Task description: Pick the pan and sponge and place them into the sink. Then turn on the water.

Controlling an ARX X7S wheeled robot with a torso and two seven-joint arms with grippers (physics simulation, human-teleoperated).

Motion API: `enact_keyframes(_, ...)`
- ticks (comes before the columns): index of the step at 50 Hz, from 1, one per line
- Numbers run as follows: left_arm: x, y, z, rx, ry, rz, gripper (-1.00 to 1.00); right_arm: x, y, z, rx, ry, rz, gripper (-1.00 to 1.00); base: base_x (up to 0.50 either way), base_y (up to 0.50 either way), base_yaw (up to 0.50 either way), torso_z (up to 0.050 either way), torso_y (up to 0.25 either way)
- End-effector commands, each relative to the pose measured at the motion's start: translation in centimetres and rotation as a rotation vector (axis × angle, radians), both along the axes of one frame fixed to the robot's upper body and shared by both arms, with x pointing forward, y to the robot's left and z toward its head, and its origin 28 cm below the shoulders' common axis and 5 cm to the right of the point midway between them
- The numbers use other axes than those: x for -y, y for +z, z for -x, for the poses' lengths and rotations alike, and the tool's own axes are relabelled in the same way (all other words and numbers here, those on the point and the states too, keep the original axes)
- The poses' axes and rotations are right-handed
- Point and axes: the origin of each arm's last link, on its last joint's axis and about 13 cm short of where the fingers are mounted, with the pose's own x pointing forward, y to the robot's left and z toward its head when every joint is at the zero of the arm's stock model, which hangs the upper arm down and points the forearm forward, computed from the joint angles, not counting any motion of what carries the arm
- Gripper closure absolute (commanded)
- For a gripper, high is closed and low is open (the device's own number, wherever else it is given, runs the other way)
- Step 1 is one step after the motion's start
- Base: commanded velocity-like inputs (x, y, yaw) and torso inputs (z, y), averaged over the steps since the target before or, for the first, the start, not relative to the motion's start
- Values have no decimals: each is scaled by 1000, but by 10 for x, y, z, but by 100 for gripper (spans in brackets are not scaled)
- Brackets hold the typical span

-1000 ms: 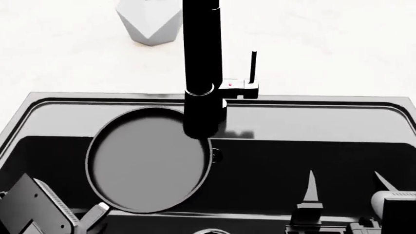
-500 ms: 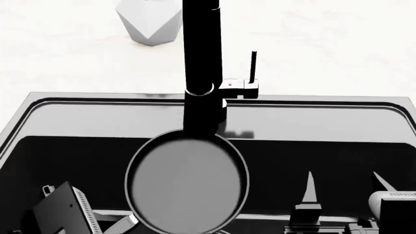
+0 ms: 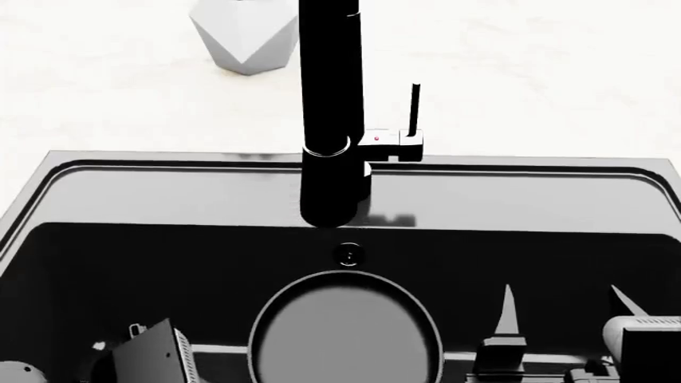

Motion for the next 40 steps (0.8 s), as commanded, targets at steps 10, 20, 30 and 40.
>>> enact_keyframes(10, 13, -30, -18, -56, -46, -14, 100, 1, -1, 1, -4, -2, -3, -100, 0, 0, 0, 0, 2)
enact_keyframes(20, 21, -46, -24, -91, -69, -30, 100, 1, -4, 2, -9, -5, -5, -100, 0, 0, 0, 0, 1)
enact_keyframes(30, 23, -62, -25, -126, -76, -37, 100, 1, -7, 3, -15, -9, -9, -100, 0, 0, 0, 1, 1)
enact_keyframes(40, 22, -73, -28, -145, -73, -47, 100, 2, -8, 4, -18, -10, -10, -100, 0, 0, 0, 0, 1)
